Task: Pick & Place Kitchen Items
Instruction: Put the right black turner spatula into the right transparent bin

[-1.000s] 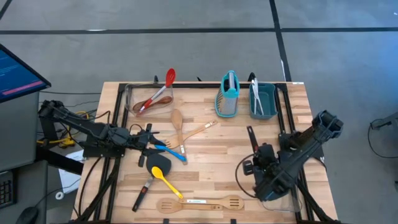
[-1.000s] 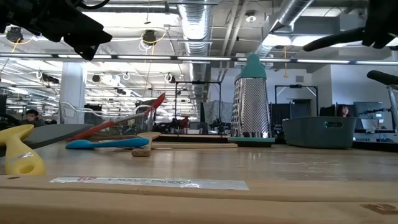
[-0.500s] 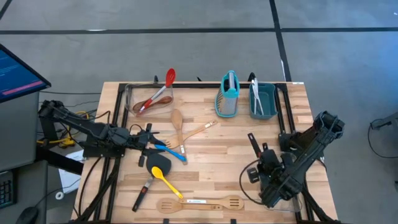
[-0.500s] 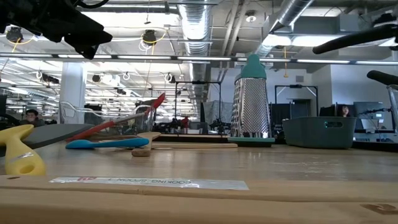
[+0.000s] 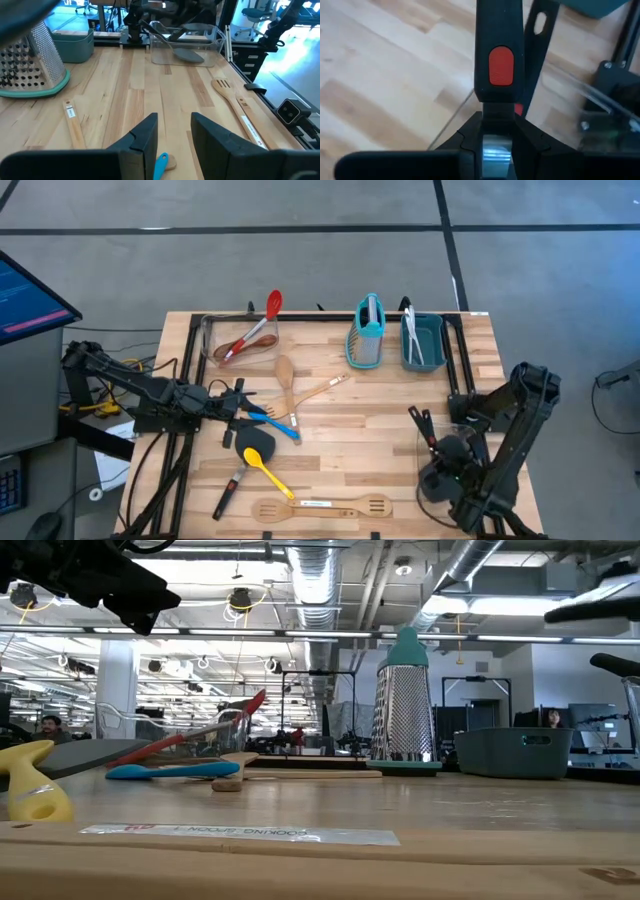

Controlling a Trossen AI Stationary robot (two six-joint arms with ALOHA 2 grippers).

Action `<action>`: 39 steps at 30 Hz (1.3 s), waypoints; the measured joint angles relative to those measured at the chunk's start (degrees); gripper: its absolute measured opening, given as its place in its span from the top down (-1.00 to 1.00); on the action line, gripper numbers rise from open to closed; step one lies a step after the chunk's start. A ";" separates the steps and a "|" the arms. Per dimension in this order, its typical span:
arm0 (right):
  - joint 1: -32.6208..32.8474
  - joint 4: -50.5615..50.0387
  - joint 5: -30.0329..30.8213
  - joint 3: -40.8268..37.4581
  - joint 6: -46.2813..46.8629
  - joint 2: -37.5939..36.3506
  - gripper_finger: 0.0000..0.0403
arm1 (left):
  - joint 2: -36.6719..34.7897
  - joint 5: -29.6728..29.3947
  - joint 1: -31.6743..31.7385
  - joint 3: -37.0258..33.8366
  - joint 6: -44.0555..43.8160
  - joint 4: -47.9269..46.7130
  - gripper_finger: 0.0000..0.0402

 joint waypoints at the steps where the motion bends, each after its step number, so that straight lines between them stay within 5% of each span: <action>1: 0.00 0.41 -0.04 -1.34 -0.02 0.02 0.69 | 0.00 0.00 0.00 0.00 -0.01 0.00 0.48; 32: 6.84 15.79 4.99 -13.50 -0.91 0.02 0.69 | -0.02 0.26 -0.01 0.00 -0.22 1.41 0.48; 39: 6.86 17.56 4.25 -13.55 -4.17 0.02 0.53 | -0.02 0.24 -0.01 0.00 -0.22 1.42 0.48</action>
